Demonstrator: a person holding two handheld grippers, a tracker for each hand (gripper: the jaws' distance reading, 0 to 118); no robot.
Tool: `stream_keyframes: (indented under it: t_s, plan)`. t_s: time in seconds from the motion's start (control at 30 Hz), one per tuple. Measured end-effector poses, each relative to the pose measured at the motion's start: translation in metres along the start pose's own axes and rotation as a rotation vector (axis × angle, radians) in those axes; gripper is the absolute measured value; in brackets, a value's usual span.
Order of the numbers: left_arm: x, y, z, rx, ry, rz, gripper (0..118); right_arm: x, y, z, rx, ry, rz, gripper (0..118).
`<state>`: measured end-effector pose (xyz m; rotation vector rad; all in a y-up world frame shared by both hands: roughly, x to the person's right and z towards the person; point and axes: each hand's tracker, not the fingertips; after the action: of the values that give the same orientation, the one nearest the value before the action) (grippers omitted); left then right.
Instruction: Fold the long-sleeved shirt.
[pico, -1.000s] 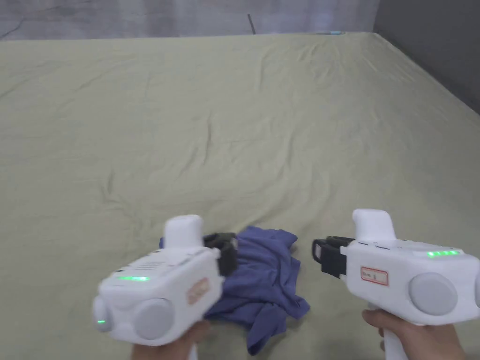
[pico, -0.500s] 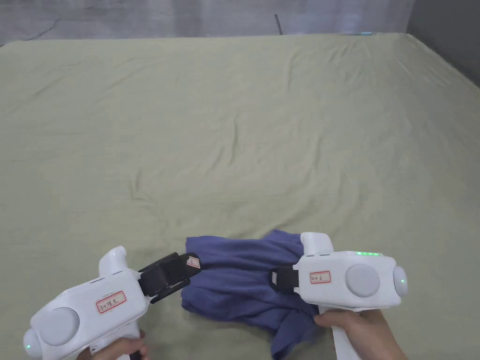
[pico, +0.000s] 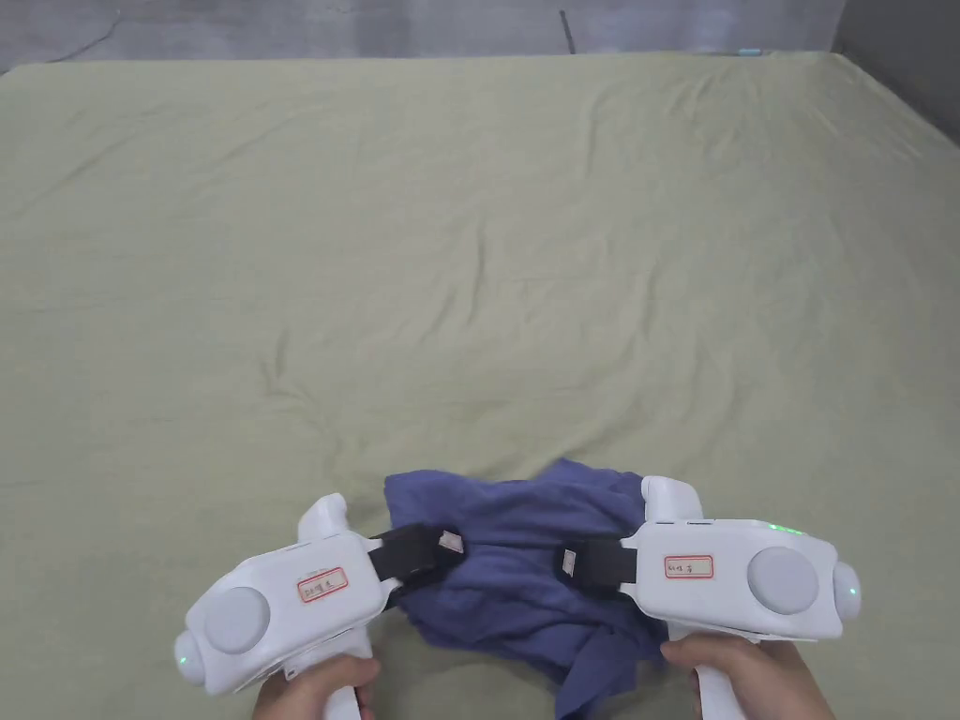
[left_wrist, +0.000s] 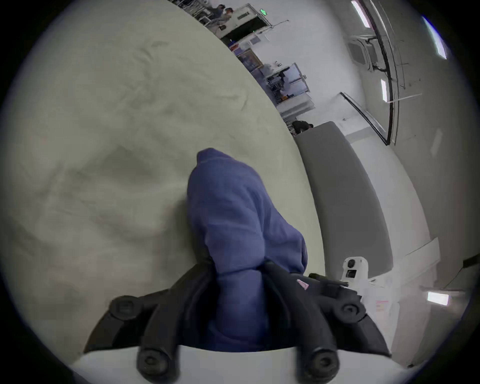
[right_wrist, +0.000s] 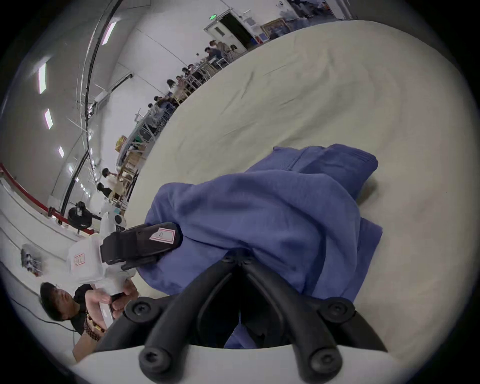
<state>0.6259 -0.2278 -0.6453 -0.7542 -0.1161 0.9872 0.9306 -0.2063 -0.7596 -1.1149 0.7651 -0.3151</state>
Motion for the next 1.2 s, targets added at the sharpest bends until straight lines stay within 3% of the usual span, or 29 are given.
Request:
stream_keyframes:
  t_s: [0.1, 0.2, 0.33, 0.47, 0.6, 0.77, 0.97, 1.13, 1.17, 1.2]
  plan:
    - [0.008, 0.000, 0.005, 0.016, 0.028, -0.061, 16, -0.006, 0.001, 0.001, -0.002, -0.019, 0.004, 2]
    - [0.007, 0.006, 0.022, 0.036, -0.015, -0.038, 17, -0.028, 0.003, 0.006, 0.009, -0.055, 0.037, 2]
    - [-0.004, 0.027, 0.061, 0.090, -0.034, -0.052, 17, -0.082, 0.013, 0.010, 0.113, -0.047, 0.164, 2]
    - [-0.041, 0.064, 0.127, 0.162, -0.005, -0.049, 17, -0.151, 0.022, -0.013, 0.201, -0.108, 0.367, 2]
    - [-0.099, 0.103, 0.212, 0.254, 0.085, -0.057, 17, -0.227, 0.019, -0.061, 0.292, -0.117, 0.526, 2]
    - [-0.188, 0.144, 0.320, 0.339, 0.157, -0.024, 17, -0.317, 0.005, -0.146, 0.331, -0.060, 0.659, 2]
    - [-0.280, 0.171, 0.399, 0.386, 0.234, 0.073, 17, -0.389, -0.014, -0.223, 0.326, -0.024, 0.727, 2]
    - [-0.285, 0.176, 0.386, 0.387, 0.256, 0.085, 18, -0.399, -0.020, -0.239, 0.267, 0.010, 0.766, 2]
    - [-0.278, 0.179, 0.382, 0.389, 0.308, 0.033, 47, -0.398, -0.020, -0.236, 0.261, 0.015, 0.768, 2]
    - [-0.272, 0.181, 0.378, 0.407, 0.353, 0.010, 89, -0.397, -0.019, -0.232, 0.260, 0.020, 0.771, 2]
